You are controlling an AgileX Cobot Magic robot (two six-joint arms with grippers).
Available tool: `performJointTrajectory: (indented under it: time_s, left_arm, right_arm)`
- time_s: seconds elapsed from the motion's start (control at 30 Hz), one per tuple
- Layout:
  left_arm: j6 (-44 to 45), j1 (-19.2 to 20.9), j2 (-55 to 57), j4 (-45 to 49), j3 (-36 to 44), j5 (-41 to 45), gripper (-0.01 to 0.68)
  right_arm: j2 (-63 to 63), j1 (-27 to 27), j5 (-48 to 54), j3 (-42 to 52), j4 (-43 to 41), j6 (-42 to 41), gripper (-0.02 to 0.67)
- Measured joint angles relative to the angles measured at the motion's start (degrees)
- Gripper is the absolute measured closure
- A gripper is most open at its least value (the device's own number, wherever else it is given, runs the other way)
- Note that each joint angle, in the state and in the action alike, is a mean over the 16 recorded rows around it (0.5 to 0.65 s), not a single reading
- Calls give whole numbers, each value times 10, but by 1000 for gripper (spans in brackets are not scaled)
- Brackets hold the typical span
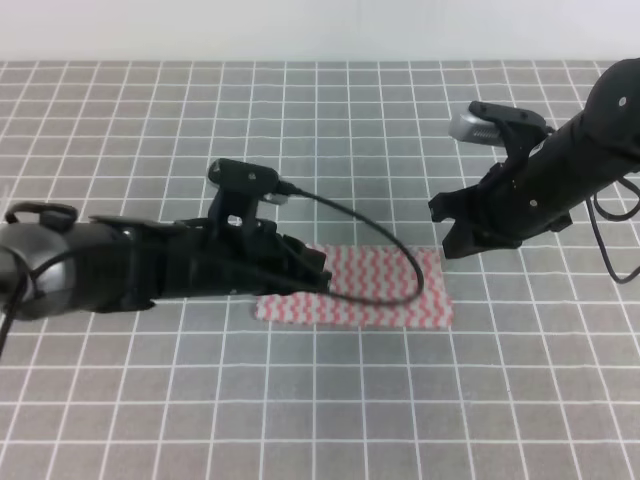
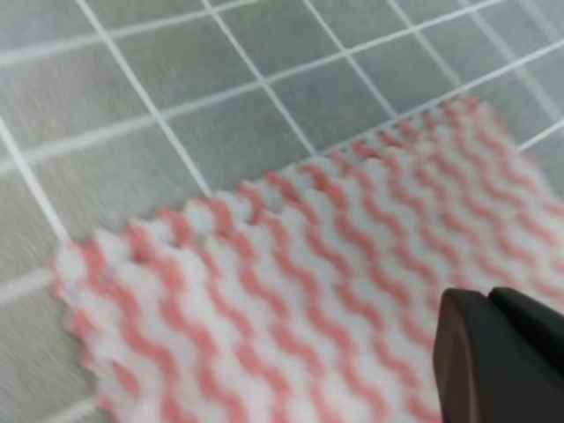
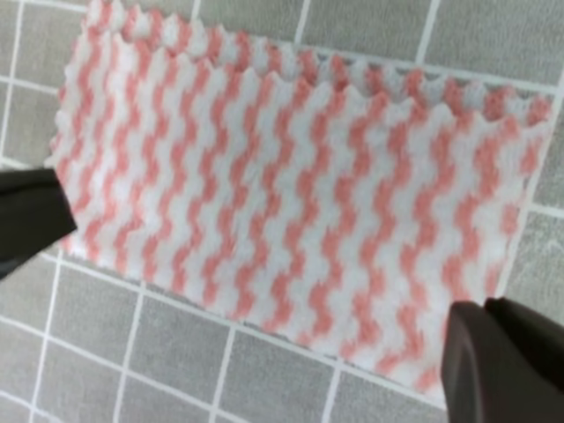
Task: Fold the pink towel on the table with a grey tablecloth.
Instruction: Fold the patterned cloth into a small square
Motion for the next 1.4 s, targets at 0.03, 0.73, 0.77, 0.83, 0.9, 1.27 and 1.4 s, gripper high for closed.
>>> performJointTrajectory:
  time_s: [0.03, 0.73, 0.77, 0.83, 0.9, 1.27, 1.4]
  left_arm:
    - [-15, 6, -2, 10, -3, 12, 674]
    - [-229, 80, 65, 193, -67, 123, 674]
    - [-230, 80, 68, 194, -68, 121, 674]
    - [-232, 80, 74, 195, -69, 118, 674]
    - [-233, 80, 78, 196, -70, 115, 674]
    - [-256, 80, 86, 223, -77, 107, 674]
    - [-269, 80, 86, 237, -77, 105, 674]
  right_arm:
    - [1, 0, 0, 0, 1, 0, 664]
    - [30, 0, -49, 0, 20, -1, 405]
    - [31, 0, -52, 0, 20, -1, 399]
    - [31, 0, -57, 0, 20, -1, 386]
    - [32, 0, -59, 0, 19, 0, 386]
    - [59, 0, -67, 0, 17, 18, 383]
    - [71, 0, -73, 0, 15, 25, 383]
